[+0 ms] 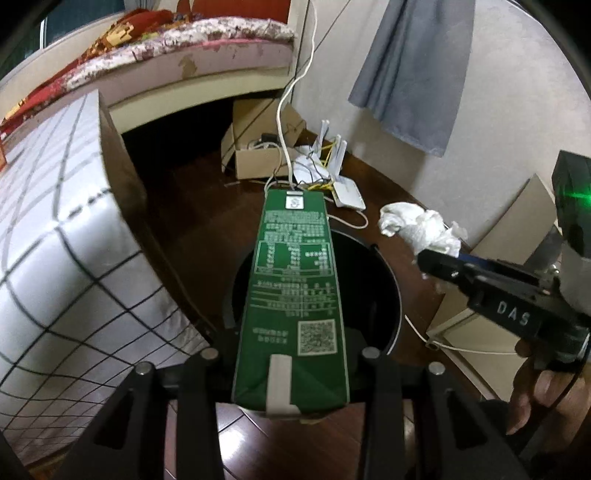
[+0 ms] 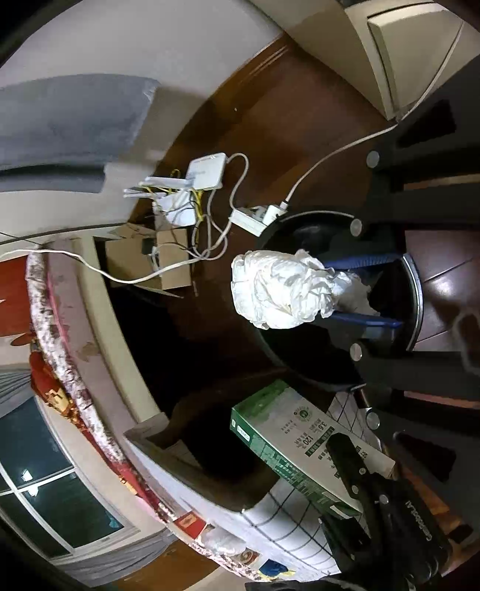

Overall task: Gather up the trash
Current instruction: 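Carry the carton and tissue over the black bin and open both tools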

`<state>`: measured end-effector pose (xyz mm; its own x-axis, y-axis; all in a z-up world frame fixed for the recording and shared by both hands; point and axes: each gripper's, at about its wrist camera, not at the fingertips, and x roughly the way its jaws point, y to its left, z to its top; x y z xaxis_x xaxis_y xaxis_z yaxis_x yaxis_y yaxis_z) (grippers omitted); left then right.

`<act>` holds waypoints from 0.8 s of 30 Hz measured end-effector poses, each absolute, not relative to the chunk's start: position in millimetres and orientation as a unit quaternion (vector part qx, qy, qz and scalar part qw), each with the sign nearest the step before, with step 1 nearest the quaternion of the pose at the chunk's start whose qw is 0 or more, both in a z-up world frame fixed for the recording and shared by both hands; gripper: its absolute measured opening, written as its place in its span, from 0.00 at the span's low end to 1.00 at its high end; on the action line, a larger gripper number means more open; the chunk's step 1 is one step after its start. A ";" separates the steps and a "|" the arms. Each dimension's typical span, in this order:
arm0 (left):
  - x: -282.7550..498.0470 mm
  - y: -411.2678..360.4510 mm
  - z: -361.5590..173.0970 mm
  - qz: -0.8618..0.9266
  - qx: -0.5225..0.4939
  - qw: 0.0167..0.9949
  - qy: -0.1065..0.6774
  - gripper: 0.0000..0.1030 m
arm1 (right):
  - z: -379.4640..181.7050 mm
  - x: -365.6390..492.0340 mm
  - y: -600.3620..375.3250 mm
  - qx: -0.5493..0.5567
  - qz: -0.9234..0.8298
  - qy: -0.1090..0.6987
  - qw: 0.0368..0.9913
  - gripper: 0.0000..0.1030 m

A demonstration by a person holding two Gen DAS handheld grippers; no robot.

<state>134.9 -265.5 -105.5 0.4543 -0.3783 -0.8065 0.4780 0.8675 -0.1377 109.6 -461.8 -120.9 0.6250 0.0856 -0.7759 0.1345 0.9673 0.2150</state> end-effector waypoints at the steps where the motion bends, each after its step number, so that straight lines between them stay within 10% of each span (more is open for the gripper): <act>1: 136.4 -265.3 -108.8 -0.250 0.050 0.849 0.463 0.37 | -126.4 114.1 -462.3 0.127 -0.011 0.438 0.890 0.23; 6: 146.9 -270.1 -120.2 -0.250 0.023 0.842 0.477 0.39 | -141.3 129.7 -467.6 0.130 -0.001 0.452 0.882 0.23; 8: 147.7 -270.0 -123.4 -0.253 0.013 0.842 0.476 0.87 | -148.4 137.4 -469.9 0.134 0.012 0.461 0.877 0.31; 9: 146.8 -269.7 -125.8 -0.235 0.017 0.849 0.474 0.95 | -152.9 141.9 -470.6 0.128 0.009 0.468 0.874 0.41; 11: 143.2 -267.5 -127.8 -0.225 0.024 0.855 0.467 0.97 | -161.6 144.4 -475.7 0.103 -0.032 0.473 0.875 0.94; 24: 130.7 -247.7 -131.2 -0.183 0.049 0.860 0.474 0.98 | -158.8 114.8 -482.9 0.110 -0.081 0.461 0.877 0.99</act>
<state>130.7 -247.7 -131.2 0.4825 -0.2692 -0.8335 0.3616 0.9279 -0.0903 114.8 -482.9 -158.8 0.5625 -0.0401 -0.8258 0.2433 0.9626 0.1190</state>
